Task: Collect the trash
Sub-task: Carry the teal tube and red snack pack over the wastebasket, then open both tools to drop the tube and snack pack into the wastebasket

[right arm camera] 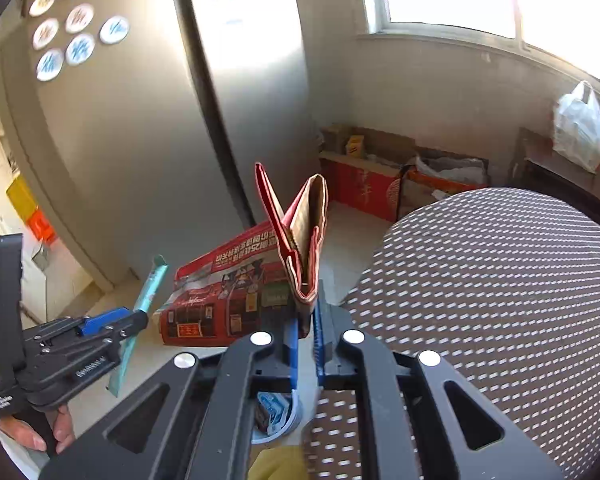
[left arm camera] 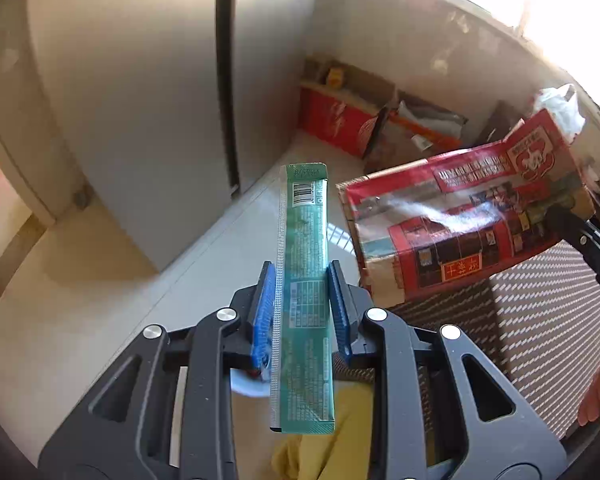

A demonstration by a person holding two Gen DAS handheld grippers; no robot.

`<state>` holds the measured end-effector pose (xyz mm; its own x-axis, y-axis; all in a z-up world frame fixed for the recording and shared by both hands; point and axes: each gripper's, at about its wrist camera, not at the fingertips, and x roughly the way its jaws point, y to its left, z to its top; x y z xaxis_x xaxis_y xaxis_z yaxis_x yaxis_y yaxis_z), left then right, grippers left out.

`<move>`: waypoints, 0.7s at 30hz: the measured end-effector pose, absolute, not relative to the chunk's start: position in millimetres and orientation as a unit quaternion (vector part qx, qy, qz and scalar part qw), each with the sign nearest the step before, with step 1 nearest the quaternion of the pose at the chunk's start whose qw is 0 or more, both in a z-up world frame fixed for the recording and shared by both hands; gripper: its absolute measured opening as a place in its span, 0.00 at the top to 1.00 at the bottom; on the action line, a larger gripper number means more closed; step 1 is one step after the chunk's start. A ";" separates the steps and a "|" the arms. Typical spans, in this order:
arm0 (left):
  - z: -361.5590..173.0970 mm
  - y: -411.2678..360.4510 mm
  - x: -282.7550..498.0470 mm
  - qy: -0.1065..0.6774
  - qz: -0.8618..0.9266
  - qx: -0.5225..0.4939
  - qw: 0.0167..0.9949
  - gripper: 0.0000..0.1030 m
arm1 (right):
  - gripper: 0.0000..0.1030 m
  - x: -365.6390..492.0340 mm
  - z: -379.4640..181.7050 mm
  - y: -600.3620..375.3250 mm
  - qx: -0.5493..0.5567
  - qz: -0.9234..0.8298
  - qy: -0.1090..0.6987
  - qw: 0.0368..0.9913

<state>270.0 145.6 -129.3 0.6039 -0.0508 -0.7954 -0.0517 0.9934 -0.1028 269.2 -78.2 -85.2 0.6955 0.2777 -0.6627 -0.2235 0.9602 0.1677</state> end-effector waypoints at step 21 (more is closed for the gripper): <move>-183.1 242.3 223.4 0.477 0.082 -0.093 0.870 0.48 | 0.93 282.5 -185.2 19.4 -0.032 0.139 0.462 0.875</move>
<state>223.4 242.3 -183.1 0.5312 0.0538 -0.8455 -0.2310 0.9694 -0.0834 282.5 19.4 -185.2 0.5348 0.2149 -0.8172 -0.2733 0.9591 0.0733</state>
